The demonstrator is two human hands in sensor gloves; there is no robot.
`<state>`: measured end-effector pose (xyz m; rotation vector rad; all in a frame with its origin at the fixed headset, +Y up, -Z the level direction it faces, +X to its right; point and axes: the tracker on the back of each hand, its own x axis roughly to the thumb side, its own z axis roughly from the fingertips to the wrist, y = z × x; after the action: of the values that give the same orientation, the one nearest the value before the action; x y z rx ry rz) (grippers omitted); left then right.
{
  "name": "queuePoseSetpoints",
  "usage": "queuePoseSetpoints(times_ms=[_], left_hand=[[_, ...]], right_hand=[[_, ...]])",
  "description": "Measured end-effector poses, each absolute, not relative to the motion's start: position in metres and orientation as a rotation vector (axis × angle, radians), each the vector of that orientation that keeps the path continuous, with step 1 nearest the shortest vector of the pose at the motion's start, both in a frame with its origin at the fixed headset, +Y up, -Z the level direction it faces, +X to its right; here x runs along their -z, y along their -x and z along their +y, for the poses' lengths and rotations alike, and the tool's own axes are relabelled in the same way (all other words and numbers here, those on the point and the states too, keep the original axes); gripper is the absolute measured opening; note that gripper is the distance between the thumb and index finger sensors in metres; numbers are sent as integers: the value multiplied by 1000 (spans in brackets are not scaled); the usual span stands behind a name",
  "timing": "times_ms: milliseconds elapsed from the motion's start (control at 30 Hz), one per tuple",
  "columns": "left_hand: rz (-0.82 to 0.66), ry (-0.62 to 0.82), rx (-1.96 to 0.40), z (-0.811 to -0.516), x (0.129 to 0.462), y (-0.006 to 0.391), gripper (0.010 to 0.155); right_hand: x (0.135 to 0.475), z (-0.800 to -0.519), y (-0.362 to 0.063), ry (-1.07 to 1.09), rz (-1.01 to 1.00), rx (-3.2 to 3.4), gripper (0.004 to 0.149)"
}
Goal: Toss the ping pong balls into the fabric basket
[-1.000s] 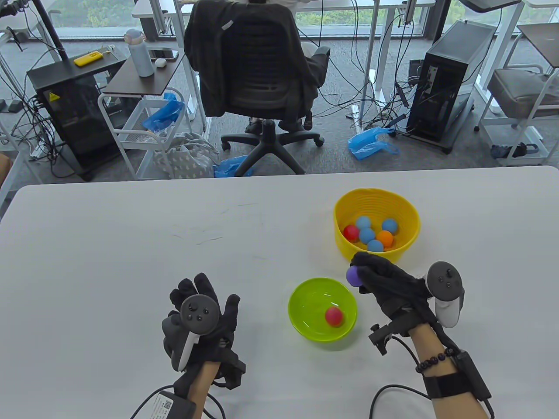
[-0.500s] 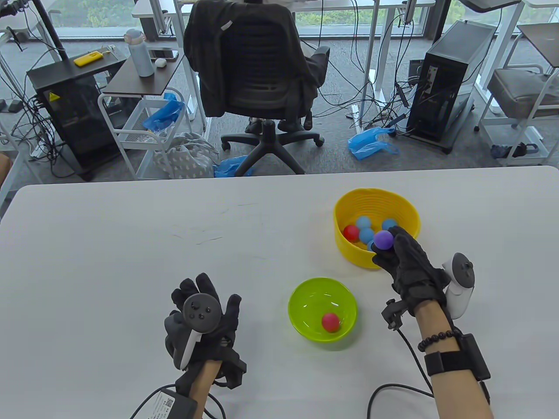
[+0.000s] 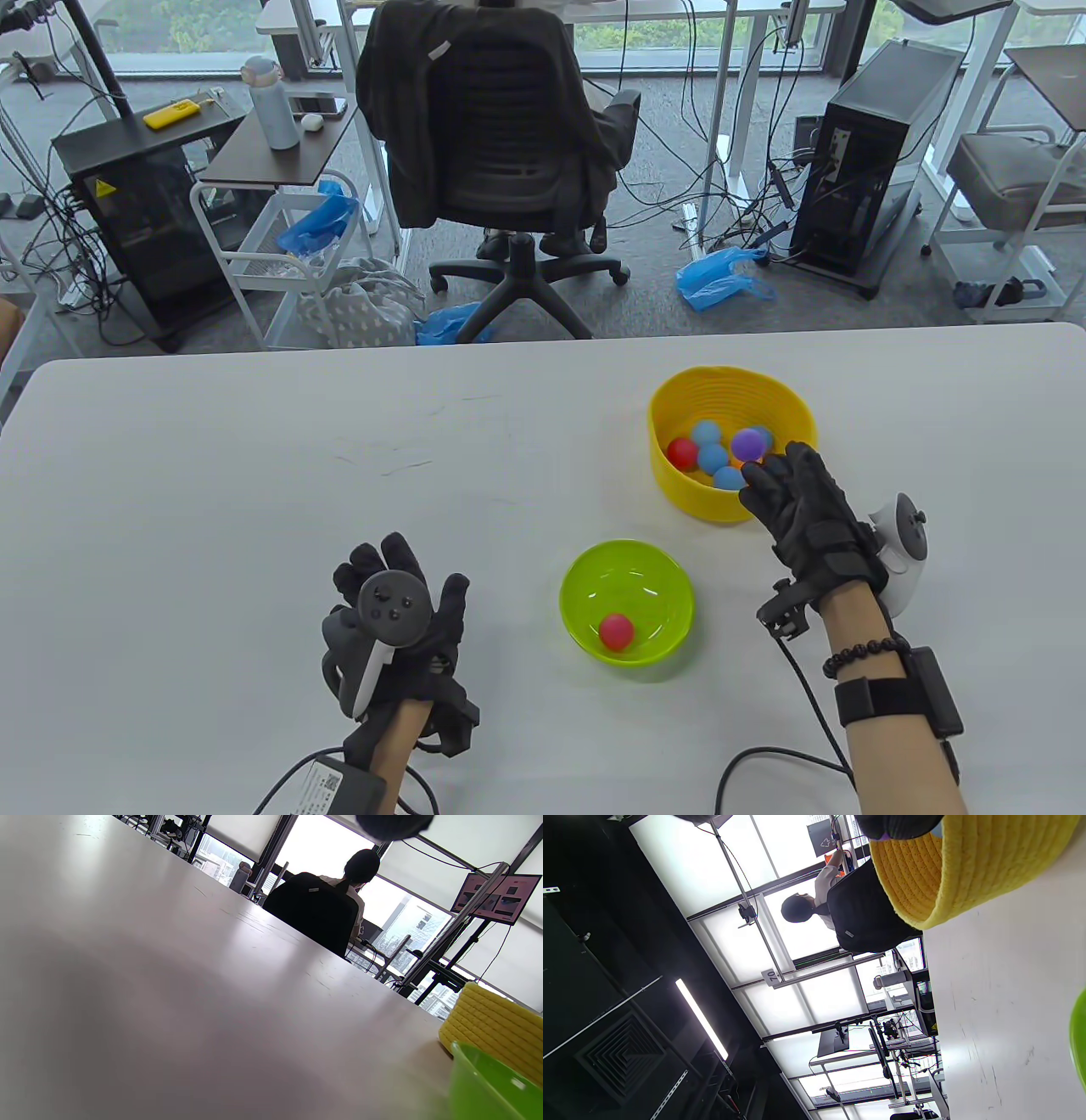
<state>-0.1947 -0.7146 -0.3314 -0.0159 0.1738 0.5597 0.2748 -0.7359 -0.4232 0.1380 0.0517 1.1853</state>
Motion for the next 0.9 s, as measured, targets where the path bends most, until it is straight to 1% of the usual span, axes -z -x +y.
queuePoseSetpoints(times_ms=[167, 300, 433, 600, 700, 900], left_hand=[[174, 15, -560, -714, 331, 195, 84], [172, 14, -557, -715, 331, 194, 84], [169, 11, -559, -714, 331, 195, 84], [170, 10, -564, -714, 331, 195, 84], [169, 8, -565, -714, 331, 196, 84], [167, 4, -569, -714, 331, 196, 84]], right_hand=[[418, -729, -276, -149, -1, -1245, 80], [410, -720, -273, -121, -116, -1428, 70], [402, -709, -263, -136, -233, -1655, 60], [391, -692, -237, -253, -299, -1904, 54], [384, -685, -217, -346, -296, -2039, 53], [373, -685, -170, -551, -202, -2276, 54]])
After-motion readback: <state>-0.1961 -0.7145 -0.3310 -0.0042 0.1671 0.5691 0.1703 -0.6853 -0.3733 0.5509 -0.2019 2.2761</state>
